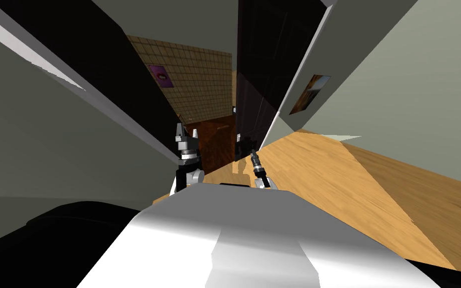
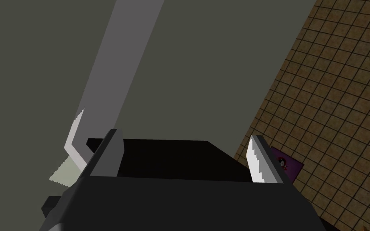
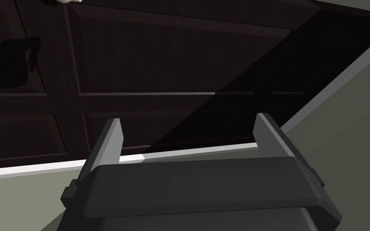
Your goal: Push the door open
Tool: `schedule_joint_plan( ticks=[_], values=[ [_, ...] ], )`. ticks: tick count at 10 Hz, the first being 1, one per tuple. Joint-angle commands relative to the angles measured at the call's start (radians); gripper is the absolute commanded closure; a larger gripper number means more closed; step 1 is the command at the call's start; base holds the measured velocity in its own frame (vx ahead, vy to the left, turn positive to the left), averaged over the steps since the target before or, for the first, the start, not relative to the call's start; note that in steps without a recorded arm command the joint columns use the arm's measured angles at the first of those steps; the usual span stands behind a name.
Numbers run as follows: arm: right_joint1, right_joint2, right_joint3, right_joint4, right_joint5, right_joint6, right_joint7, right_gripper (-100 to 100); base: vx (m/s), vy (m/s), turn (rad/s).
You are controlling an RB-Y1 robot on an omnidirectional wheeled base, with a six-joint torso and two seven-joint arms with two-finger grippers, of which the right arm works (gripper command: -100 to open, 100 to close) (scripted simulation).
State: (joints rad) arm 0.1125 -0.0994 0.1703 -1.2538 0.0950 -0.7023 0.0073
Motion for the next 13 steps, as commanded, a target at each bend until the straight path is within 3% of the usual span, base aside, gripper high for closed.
schedule_joint_plan(
  ticks=[1, 6, 13],
  values=[
    [-0.013, 0.003, 0.005, 0.029, 0.001, -0.002, -0.005, -100, 0.091, -0.036, 0.045],
    [-0.070, 0.016, 0.023, 0.163, 0.006, -0.021, -0.026, -100, 0.111, -0.068, 0.075],
    [-0.129, 0.038, 0.042, 0.304, 0.011, -0.041, -0.047, -100, 0.106, -0.066, 0.056]
  ],
)
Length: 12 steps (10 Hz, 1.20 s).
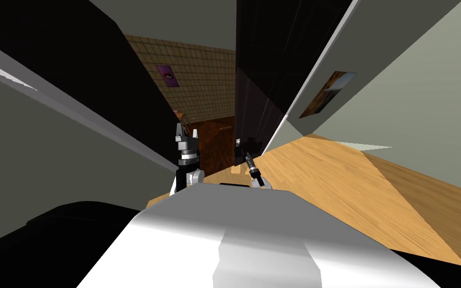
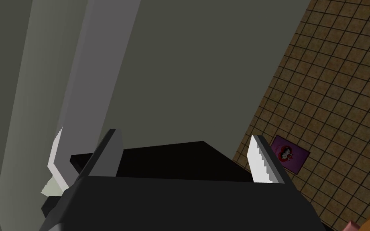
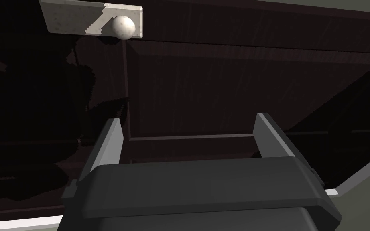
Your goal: Push the door open
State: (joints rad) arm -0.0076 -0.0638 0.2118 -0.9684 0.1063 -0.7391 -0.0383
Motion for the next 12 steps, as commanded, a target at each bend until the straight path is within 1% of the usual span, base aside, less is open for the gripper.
schedule_joint_plan(
  ticks=[1, 2, 4, 5, 6, 7, 9, 10, 12],
  values=[
    [-0.016, 0.005, 0.003, 0.035, 0.001, -0.007, -0.004, -100, 0.081, -0.048, 0.050],
    [-0.023, 0.009, 0.005, 0.051, 0.001, -0.009, -0.007, -100, 0.088, -0.042, 0.041],
    [-0.047, 0.023, 0.013, 0.110, 0.003, -0.017, -0.016, -100, 0.116, -0.063, 0.070],
    [-0.053, 0.027, 0.015, 0.124, 0.004, -0.019, -0.018, -100, 0.126, -0.110, 0.065],
    [-0.065, 0.034, 0.019, 0.153, 0.005, -0.023, -0.022, -100, 0.126, -0.085, 0.069],
    [-0.070, 0.038, 0.020, 0.164, 0.005, -0.025, -0.024, -100, 0.112, -0.063, 0.045],
    [-0.090, 0.053, 0.027, 0.211, 0.007, -0.031, -0.031, -100, 0.103, -0.070, 0.065],
    [-0.095, 0.057, 0.028, 0.222, 0.007, -0.033, -0.033, -100, 0.095, -0.076, 0.036],
    [-0.113, 0.074, 0.034, 0.265, 0.009, -0.039, -0.040, -100, 0.090, -0.068, 0.053]
  ],
)
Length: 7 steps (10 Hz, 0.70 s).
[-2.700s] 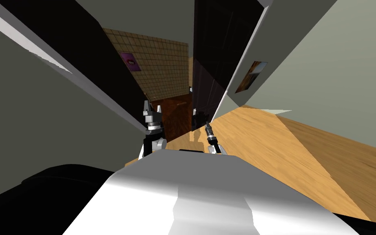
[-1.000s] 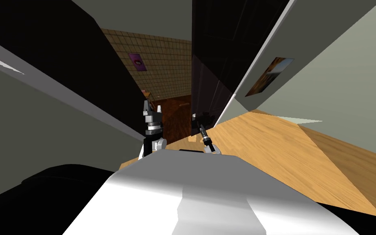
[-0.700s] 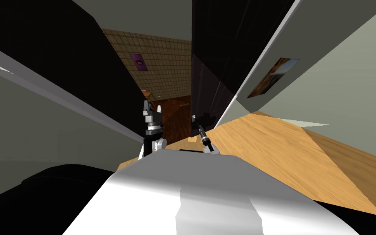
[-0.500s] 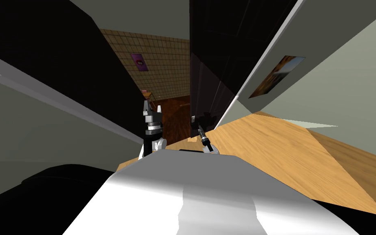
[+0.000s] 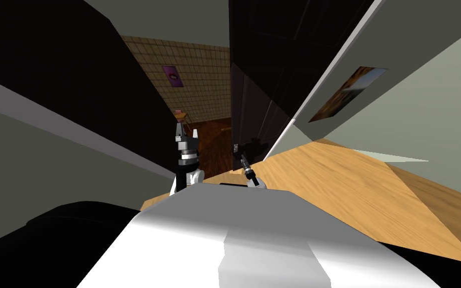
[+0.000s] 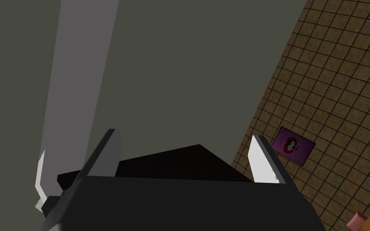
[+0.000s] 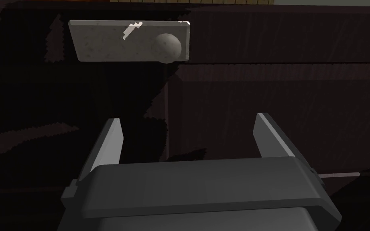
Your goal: Push the door open
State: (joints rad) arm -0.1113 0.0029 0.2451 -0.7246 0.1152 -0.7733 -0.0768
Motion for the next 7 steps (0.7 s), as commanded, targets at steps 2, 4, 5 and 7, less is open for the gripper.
schedule_joint_plan(
  ticks=[2, 4, 5, 7],
  values=[
    [-0.019, 0.017, 0.004, 0.045, 0.001, -0.008, -0.005, -100, 0.085, -0.055, 0.029],
    [-0.024, 0.022, 0.005, 0.057, 0.001, -0.011, -0.007, -100, 0.072, -0.037, 0.038],
    [-0.026, -0.009, 0.002, 0.062, -0.001, -0.013, -0.006, -100, 0.116, 0.038, 0.028],
    [-0.027, -0.023, -0.001, 0.065, -0.002, -0.014, -0.004, -100, 0.180, 0.078, 0.024]
  ],
)
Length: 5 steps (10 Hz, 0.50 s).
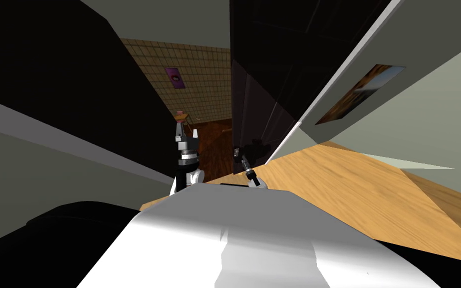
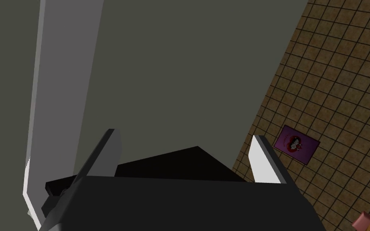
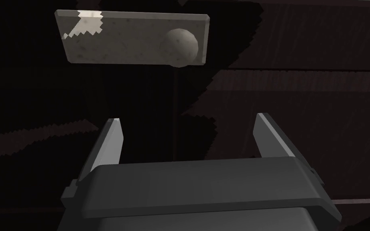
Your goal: Push the door open
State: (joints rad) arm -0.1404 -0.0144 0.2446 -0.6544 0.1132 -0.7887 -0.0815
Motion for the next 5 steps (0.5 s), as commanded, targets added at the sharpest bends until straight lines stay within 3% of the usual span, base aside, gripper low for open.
schedule_joint_plan(
  ticks=[1, 3, 5],
  values=[
    [0.001, -0.009, -0.003, -0.003, -0.001, 0.000, 0.002, -100, 0.172, 0.091, 0.031],
    [0.000, -0.003, -0.007, 0.001, -0.004, -0.002, 0.004, -100, 0.191, 0.061, 0.025],
    [-0.001, 0.020, -0.011, 0.004, -0.006, -0.003, 0.006, -100, 0.190, 0.064, 0.025]
  ],
)
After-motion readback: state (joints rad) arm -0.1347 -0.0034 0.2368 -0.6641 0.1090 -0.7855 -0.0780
